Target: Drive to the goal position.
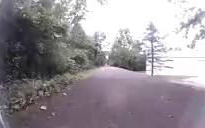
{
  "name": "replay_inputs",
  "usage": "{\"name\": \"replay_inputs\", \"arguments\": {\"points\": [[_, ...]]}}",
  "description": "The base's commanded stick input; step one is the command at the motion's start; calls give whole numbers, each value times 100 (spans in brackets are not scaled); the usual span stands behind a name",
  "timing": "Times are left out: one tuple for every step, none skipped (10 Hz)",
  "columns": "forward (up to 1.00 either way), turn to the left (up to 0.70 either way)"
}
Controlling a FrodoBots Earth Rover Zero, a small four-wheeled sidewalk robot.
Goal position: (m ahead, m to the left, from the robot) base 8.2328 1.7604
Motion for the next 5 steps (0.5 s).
{"name": "replay_inputs", "arguments": {"points": [[70, 2], [70, 2], [70, 2], [70, 2], [70, 0]]}}
